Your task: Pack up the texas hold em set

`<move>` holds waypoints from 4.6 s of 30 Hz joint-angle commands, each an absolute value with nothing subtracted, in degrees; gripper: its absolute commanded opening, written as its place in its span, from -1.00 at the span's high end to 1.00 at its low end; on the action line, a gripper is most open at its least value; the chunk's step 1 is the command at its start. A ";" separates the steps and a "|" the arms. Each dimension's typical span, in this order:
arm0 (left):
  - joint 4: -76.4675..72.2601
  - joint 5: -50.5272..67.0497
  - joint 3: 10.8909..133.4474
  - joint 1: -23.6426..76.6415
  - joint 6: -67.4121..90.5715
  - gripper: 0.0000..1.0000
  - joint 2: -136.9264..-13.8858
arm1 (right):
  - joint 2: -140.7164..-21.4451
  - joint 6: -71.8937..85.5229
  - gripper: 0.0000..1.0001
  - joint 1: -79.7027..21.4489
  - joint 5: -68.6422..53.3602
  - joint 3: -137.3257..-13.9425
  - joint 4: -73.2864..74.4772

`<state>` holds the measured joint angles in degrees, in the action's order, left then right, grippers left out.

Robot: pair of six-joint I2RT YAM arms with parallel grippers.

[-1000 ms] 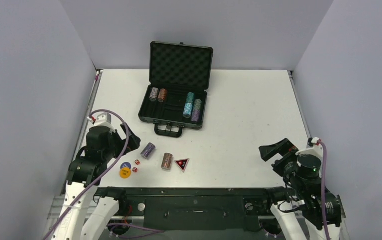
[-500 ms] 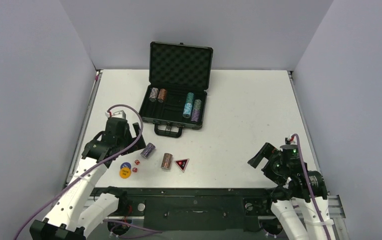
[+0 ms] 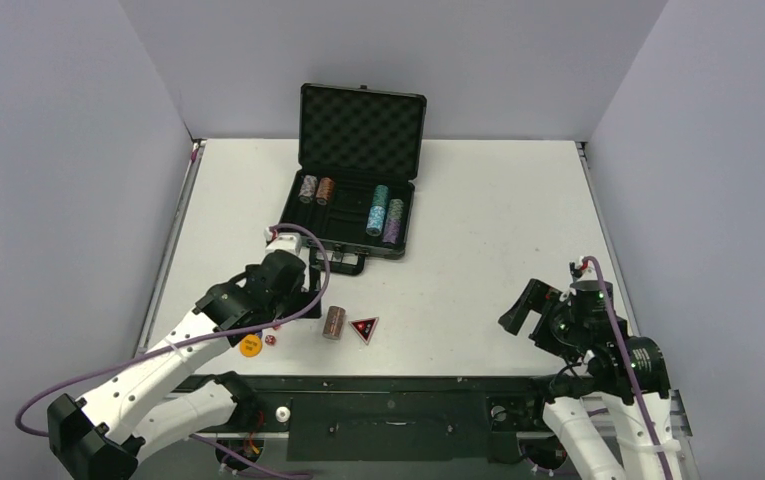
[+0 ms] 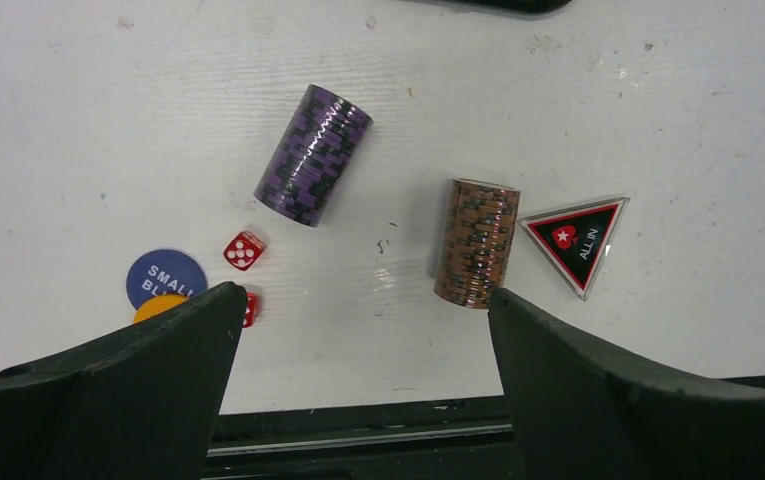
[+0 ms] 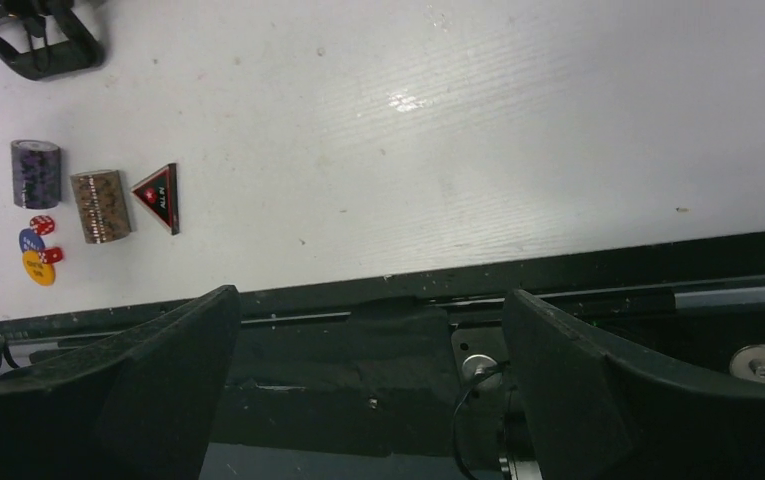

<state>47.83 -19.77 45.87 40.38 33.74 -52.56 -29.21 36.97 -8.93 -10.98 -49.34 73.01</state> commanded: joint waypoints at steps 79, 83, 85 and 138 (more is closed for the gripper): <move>36.05 -11.25 51.38 23.64 29.97 -0.37 -81.98 | -42.52 33.79 -1.00 -16.08 -4.14 -52.21 64.57; 35.54 -10.28 50.52 23.56 26.73 -0.30 -81.33 | -42.15 33.91 -0.99 -16.08 -4.06 -52.22 65.08; 35.56 -10.51 50.12 23.57 25.90 -0.25 -81.43 | -41.86 33.98 -0.99 -16.08 -3.86 -52.26 65.19; 30.47 -9.05 46.24 26.34 27.07 0.97 -85.29 | -43.57 33.46 -0.99 -16.08 -4.16 -52.27 64.20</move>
<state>32.12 -10.04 45.28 25.47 26.76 -84.29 -43.29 33.85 -15.84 -5.15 -52.23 65.23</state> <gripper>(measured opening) 0.396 0.994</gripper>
